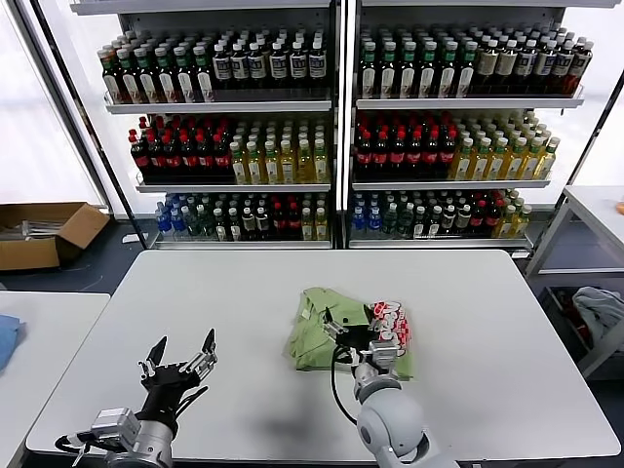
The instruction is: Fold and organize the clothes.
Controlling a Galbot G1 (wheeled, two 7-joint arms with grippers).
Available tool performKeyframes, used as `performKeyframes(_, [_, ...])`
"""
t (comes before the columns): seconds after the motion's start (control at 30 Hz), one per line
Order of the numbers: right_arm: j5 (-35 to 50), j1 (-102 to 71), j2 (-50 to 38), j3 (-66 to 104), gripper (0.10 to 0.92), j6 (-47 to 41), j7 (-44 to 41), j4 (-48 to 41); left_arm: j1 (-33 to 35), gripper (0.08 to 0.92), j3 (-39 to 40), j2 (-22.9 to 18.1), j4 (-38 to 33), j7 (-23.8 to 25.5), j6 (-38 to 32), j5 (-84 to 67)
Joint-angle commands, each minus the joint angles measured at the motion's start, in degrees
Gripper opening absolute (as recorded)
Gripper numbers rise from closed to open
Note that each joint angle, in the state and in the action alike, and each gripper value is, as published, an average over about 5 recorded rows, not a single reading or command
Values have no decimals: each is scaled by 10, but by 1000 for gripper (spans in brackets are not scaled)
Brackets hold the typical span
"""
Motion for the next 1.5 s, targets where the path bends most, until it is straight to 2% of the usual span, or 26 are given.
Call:
performKeyframes(0.03, [-15,-102,-126,96,823,0,-7,142,-2,823,-4,-7,-8,-1,-19,13])
performKeyframes(0.17, [-15,-161,-149,147,823,12,1,122,-9,823,-1,-13,2,-7,-16,24])
performKeyframes(0.4, [-30,-173,-113,199,823,-5,5,140,-19,823,19,-13,21,-13,-5,58])
performKeyframes(1.1, [-29,-189,-104,201,823,-16,6,162,-16,823,36,-13,1,-13,-14,68])
performKeyframes(1.5, [-35,-196,-101,190,823,-13,6,166,-9,823,35,-19,5,-1,-63,103])
